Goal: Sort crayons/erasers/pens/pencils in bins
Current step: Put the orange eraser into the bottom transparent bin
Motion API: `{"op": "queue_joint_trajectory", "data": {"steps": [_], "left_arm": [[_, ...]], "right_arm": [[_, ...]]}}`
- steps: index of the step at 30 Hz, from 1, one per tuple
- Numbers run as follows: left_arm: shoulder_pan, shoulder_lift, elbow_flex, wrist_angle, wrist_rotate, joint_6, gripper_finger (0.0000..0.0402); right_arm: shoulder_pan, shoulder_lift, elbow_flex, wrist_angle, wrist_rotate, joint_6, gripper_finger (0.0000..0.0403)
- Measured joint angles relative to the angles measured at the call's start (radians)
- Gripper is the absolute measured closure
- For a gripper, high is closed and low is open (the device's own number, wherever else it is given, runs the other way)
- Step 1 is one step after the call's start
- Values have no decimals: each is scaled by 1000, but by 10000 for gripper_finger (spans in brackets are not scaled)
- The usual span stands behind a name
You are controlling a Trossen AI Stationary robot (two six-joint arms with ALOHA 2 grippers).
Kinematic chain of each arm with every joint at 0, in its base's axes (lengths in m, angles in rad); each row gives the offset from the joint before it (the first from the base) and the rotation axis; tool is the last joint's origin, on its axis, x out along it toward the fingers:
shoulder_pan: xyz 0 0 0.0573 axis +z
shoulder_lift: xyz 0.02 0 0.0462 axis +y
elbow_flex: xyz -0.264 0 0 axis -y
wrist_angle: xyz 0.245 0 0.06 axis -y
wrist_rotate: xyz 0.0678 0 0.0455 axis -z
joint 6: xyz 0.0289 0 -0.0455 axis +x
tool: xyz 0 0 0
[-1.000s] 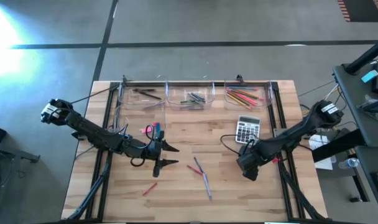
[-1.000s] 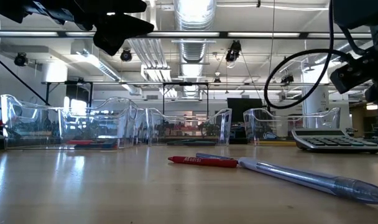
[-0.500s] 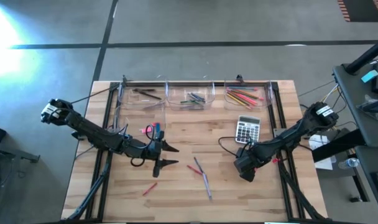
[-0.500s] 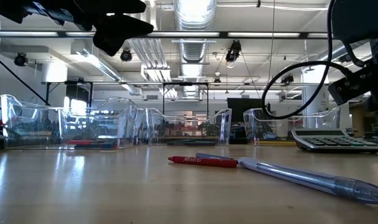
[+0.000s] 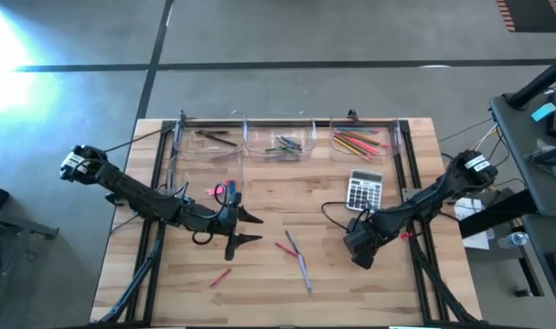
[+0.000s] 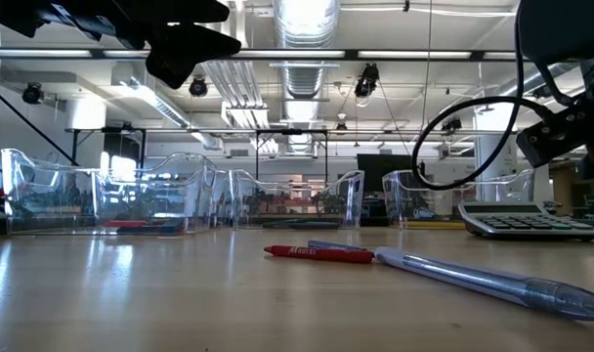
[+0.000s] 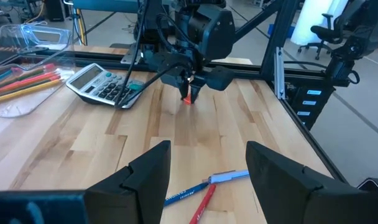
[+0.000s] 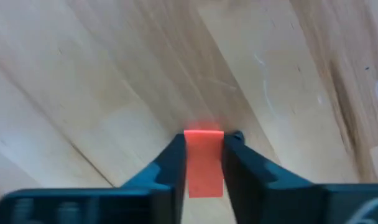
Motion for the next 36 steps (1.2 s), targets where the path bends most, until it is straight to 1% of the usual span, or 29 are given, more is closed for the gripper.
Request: {"op": "queue_joint_trajectory", "data": {"steps": [3,6,13,20,24,33,36], "left_arm": [[0,0,0,0,0,-17,207],[0,0,0,0,0,-22,207],[0,0,0,-1,0,-22,207],[0,0,0,-3,0,-22,207],[0,0,0,-3,0,-22,207],[0,0,-1,-3,0,-22,207],[-1,0,-1,-3,0,-22,207]], "right_arm": [[0,-2,1,-3,-1,0,359],[0,-1,11,-12,1,0,377],[0,-5,63,-38,10,-10,378],[0,-9,130,-109,75,-32,393],[0,-11,159,-105,92,-45,397],[0,-12,199,-113,94,-67,394],[0,-12,199,-117,88,-89,388]]}}
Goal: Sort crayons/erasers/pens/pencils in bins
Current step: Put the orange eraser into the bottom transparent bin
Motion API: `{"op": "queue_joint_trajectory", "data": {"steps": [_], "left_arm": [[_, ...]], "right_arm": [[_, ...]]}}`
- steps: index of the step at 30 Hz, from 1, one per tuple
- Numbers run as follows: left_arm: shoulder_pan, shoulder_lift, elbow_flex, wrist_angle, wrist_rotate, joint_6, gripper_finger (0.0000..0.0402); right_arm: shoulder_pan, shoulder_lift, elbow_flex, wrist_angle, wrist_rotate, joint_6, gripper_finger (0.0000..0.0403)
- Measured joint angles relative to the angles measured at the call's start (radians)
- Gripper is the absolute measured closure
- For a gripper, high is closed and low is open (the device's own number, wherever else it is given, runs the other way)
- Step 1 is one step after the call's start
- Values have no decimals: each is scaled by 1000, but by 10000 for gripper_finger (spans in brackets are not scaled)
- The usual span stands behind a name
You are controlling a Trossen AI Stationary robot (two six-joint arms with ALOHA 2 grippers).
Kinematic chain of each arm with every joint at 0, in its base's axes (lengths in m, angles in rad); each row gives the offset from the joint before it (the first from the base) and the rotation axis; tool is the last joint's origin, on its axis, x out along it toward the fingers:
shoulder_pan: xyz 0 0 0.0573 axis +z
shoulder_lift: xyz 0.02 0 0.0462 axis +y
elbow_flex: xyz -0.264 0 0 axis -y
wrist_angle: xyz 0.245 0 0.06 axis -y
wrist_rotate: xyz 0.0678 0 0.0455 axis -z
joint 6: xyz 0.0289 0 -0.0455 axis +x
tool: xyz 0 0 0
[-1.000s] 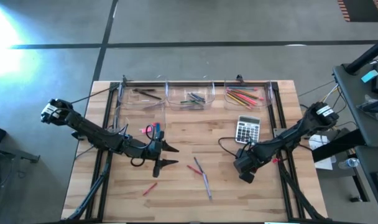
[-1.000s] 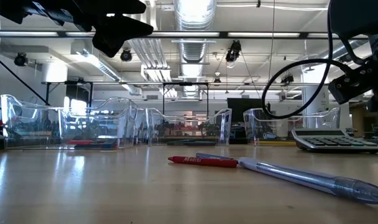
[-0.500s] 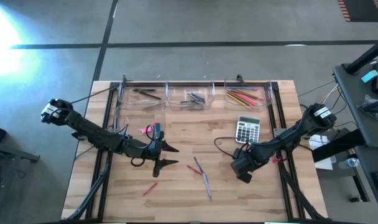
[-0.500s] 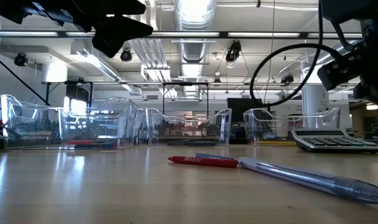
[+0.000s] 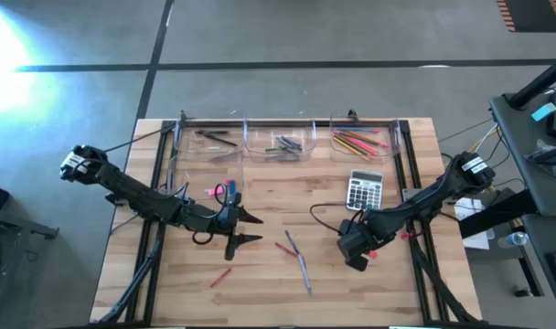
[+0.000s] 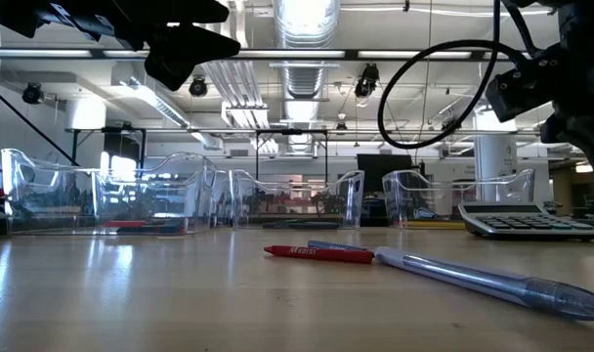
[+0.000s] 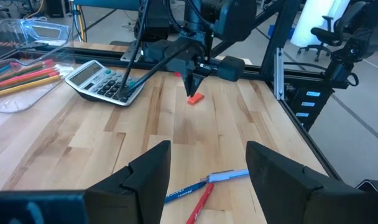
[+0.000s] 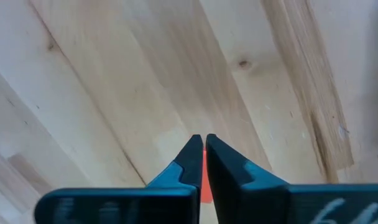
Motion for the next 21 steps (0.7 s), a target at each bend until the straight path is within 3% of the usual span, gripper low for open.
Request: {"op": "queue_joint_trajectory", "data": {"steps": [7,15,21], "left_arm": [[0,0,0,0,0,-1,207],[0,0,0,0,0,-7,207],[1,34,-2,-1,0,-48,207]], "right_arm": [[0,0,-1,-19,-63,-43,342],[0,-1,-2,-99,-82,-301,271],[13,-1,-12,-101,-81,-282,249]]}}
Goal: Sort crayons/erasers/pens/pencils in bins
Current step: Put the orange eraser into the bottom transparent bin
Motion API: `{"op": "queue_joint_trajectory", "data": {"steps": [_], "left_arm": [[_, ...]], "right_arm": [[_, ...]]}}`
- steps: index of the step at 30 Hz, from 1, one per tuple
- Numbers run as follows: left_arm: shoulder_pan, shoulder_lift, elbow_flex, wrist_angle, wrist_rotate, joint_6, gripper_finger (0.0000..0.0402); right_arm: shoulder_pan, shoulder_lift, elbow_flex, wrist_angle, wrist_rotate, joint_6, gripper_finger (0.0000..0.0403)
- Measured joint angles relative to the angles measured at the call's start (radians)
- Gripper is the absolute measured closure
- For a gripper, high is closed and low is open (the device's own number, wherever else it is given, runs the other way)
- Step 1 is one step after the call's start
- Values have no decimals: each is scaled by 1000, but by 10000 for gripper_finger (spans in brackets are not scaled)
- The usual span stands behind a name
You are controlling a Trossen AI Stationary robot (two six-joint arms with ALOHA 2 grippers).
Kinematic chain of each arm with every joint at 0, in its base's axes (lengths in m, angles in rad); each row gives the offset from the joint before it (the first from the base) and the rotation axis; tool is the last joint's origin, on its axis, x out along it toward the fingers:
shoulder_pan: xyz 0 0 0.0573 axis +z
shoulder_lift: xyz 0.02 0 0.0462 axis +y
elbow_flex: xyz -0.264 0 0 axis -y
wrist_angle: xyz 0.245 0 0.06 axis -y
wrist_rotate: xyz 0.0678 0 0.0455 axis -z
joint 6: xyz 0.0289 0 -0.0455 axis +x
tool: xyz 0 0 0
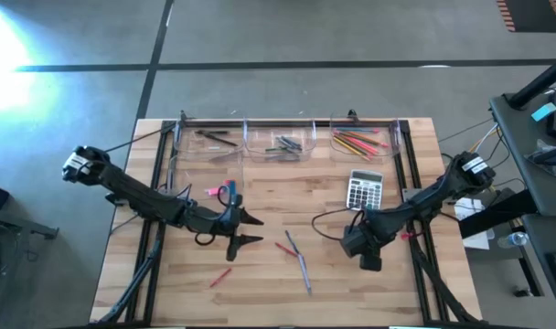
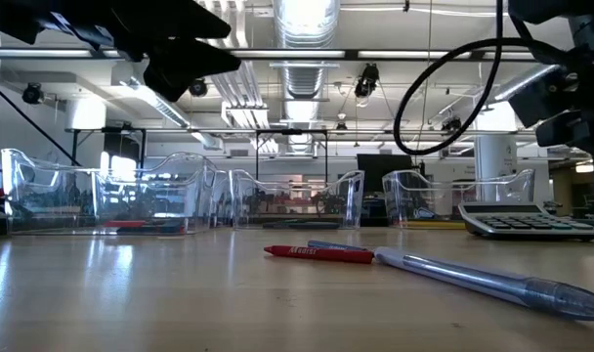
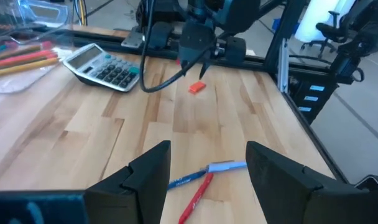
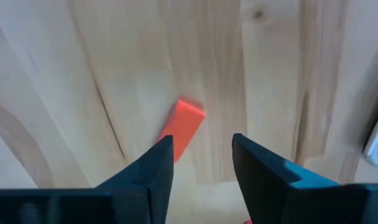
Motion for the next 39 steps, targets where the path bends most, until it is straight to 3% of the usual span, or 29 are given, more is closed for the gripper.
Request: {"op": "queue_joint_trajectory", "data": {"steps": [16,32,39], "left_arm": [[0,145,59,55,0,3,207],[0,148,64,55,0,3,207],[0,148,64,55,0,3,207]], "right_arm": [[217,0,-102,3,39,132,249],[222,10,-154,131,90,240,270],[210,14,-100,236,191,229,271]]}}
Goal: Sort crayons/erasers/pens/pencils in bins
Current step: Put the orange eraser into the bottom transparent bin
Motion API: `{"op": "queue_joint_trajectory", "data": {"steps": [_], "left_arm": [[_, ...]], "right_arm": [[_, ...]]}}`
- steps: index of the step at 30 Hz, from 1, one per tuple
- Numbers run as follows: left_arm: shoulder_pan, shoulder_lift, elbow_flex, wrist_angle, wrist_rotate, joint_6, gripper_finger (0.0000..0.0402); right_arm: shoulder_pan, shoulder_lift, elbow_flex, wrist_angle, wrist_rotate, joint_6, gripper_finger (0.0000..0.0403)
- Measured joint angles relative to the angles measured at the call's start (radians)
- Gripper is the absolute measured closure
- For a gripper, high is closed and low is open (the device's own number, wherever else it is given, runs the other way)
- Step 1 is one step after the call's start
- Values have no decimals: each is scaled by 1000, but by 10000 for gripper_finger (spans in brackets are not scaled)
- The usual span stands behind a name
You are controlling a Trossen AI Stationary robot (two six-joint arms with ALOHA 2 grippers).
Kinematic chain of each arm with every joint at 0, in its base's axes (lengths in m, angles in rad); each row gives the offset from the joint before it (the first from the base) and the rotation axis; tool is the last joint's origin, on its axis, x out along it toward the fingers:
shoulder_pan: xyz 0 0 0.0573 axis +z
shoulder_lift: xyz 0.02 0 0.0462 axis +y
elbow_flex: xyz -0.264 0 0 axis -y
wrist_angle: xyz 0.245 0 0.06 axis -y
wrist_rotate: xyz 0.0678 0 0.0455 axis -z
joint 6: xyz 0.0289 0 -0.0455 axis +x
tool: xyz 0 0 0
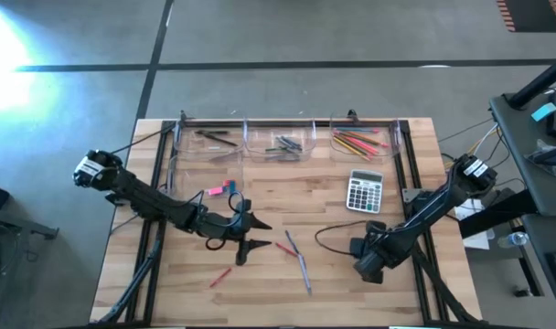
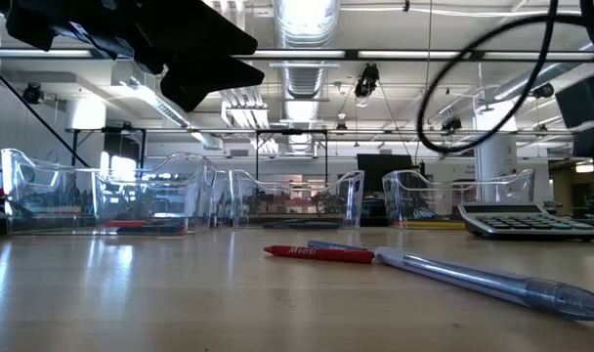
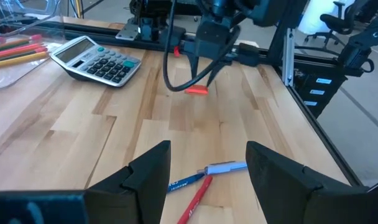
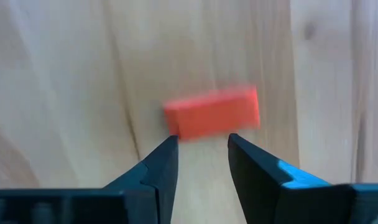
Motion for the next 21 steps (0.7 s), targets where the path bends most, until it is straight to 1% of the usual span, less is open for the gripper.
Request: {"op": "queue_joint_trajectory", "data": {"steps": [4,6,8,10,12,14,17,21], "left_arm": [[0,0,0,3,0,0,207],[0,0,0,2,0,0,207],[0,0,0,2,0,0,207],[0,0,0,2,0,0,207],[0,0,0,0,0,-1,207],[0,0,0,-1,0,-1,207],[0,0,0,-1,3,-1,207],[0,0,0,-1,16,-2,207]], "right_arm": [[-21,0,35,102,86,-52,268],[-38,0,53,159,142,-98,269],[-56,0,78,180,177,-150,270],[-69,0,114,165,186,-190,270],[-78,-8,140,107,185,-192,270],[-85,-29,138,46,185,-166,271],[-87,-98,73,36,188,-87,270],[-84,-237,-85,83,182,52,271]]}}
